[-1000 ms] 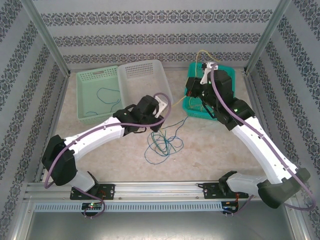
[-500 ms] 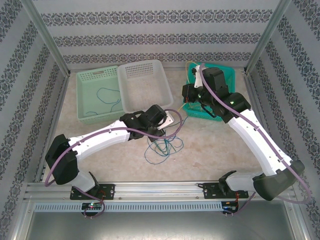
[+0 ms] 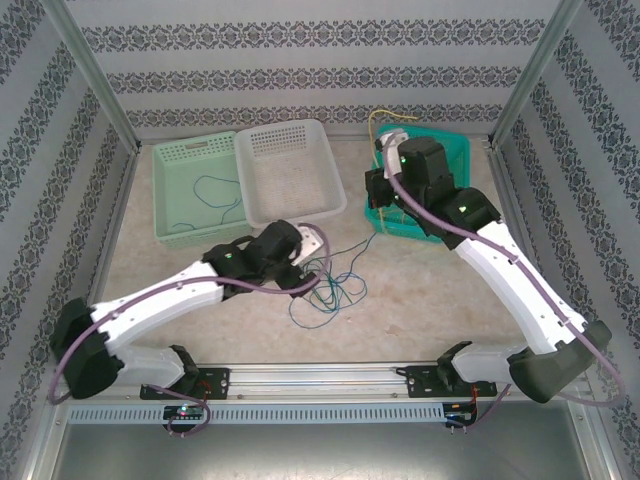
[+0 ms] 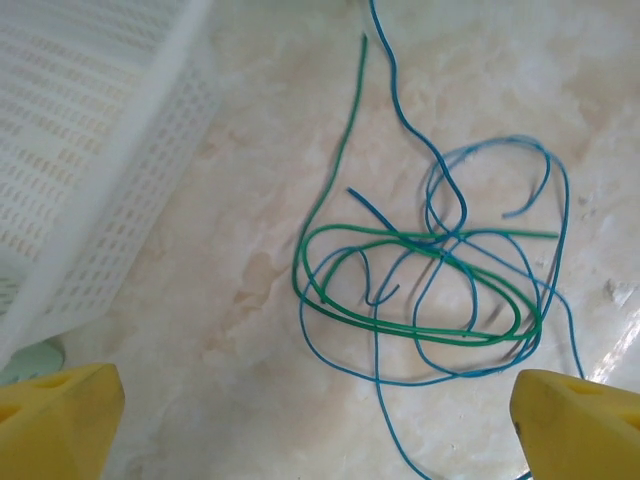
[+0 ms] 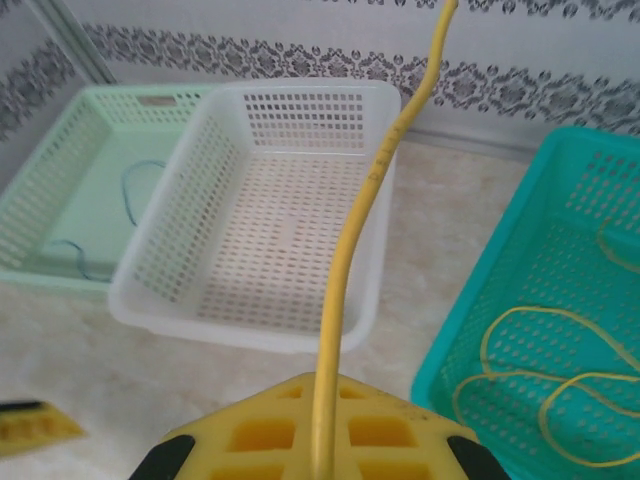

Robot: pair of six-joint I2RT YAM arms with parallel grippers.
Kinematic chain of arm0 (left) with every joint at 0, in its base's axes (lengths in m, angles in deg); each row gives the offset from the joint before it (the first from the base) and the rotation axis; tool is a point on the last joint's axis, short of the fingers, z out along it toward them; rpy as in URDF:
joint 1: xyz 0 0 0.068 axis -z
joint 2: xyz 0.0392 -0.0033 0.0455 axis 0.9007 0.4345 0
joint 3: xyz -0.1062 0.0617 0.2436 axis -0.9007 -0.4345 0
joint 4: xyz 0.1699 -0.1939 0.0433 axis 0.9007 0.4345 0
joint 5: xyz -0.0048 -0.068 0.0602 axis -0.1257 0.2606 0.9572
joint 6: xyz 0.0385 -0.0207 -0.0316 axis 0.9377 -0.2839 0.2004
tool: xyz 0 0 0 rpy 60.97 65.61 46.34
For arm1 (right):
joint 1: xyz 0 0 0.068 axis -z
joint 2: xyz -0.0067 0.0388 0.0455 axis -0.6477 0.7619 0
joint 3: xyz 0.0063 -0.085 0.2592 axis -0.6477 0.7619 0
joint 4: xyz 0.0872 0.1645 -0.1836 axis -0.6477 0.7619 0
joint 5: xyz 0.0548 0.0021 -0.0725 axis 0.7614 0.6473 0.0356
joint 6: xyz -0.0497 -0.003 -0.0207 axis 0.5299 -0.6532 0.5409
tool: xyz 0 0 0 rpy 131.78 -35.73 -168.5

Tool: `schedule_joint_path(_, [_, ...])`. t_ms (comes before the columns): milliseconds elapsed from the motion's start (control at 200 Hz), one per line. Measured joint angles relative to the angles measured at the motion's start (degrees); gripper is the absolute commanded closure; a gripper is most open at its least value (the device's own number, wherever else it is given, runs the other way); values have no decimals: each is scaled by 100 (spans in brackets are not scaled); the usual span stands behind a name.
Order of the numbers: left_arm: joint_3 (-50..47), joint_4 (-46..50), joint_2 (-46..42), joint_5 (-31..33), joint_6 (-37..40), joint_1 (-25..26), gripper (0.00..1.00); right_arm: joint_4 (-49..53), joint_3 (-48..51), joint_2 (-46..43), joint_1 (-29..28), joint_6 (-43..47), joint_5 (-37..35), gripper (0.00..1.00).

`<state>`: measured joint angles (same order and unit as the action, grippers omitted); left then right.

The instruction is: Untangle the cables

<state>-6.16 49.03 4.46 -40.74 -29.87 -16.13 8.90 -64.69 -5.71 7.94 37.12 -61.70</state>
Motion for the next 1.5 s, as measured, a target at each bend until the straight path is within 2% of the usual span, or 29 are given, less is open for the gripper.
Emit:
schedule_joint_path(110, [-400,-481,-798,-131,-444,-468,1,28,190,-15,-603,704,-706,100])
schedule_joint_path(210, [-695,-922,-1408,-428,-929,-1169,0,24,496,-15,-1080,1248,-1268,100])
schedule_joint_path(320, [-715,-1349,-1611,-949,-1429,-1912,0,-68,739,-31,-1429,1705,-1639,100])
schedule_joint_path(405, [-577,-1663,-1467,-1510,-1834,-2299,0,-256,885,-109,-1609,1987,-1762,100])
schedule_joint_path(525, [-223,-2312,-898,-2474,-2527,-2632,0,-577,1167,-476,-1696,2304,-1655,100])
schedule_joint_path(639, [-42,-3008,-413,-3250,-3182,-2723,0,-802,1589,-1095,-1683,2430,-1338,100])
schedule_joint_path(754, [-37,-3526,-131,-3729,-3668,-2723,0,-837,1773,-1526,-1681,2433,-874,100])
schedule_joint_path(879, [15,-3998,109,-4238,-4046,-2756,0,-782,1779,-1624,-1681,2433,-374,100])
schedule_joint_path(999, [398,-4339,522,-4756,-4358,-2848,5,-680,1799,-1591,-1681,2430,-22,100])
schedule_joint_path(1144, [920,-4188,726,-5049,-4236,-2935,7,-529,1801,-1451,-1681,2428,48,100])
schedule_joint_path(1374, [1786,-2826,649,-5071,-2997,-2951,6,-181,1797,-1058,-1685,2551,-149,100])
schedule_joint_path(1499, [1899,-2227,651,-5128,-2520,-2951,10,-98,1786,-988,-1687,2634,-289,100])
